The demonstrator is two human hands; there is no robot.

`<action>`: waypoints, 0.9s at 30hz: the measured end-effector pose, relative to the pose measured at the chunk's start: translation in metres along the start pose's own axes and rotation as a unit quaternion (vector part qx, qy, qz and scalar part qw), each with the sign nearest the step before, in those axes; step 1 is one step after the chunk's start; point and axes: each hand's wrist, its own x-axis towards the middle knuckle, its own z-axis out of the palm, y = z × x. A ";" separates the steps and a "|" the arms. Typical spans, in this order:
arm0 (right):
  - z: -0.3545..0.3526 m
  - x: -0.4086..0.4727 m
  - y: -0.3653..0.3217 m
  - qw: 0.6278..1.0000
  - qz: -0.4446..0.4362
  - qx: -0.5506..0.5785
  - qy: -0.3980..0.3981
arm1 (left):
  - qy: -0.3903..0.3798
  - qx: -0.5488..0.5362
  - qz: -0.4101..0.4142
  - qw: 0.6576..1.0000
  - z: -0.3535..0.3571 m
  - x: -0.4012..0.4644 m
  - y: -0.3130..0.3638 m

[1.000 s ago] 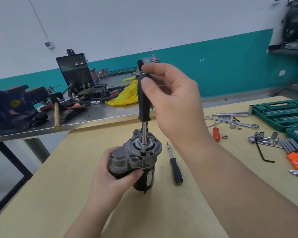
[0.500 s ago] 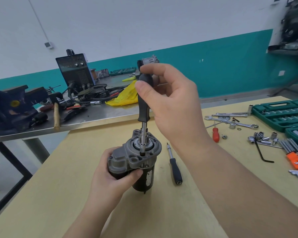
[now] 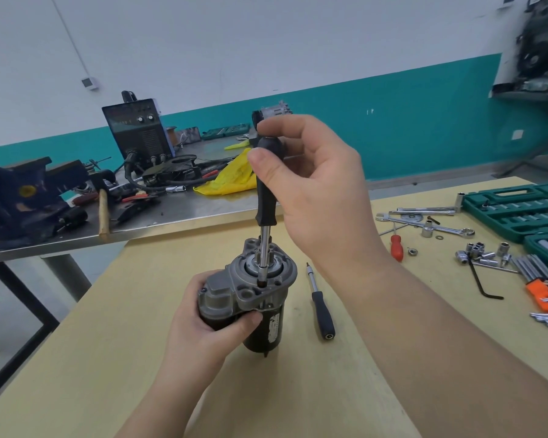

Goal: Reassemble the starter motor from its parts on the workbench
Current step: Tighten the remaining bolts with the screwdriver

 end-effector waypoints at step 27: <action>-0.009 0.006 0.003 0.991 0.044 0.061 -0.109 | 0.051 0.002 0.020 0.999 0.006 -0.002 -0.001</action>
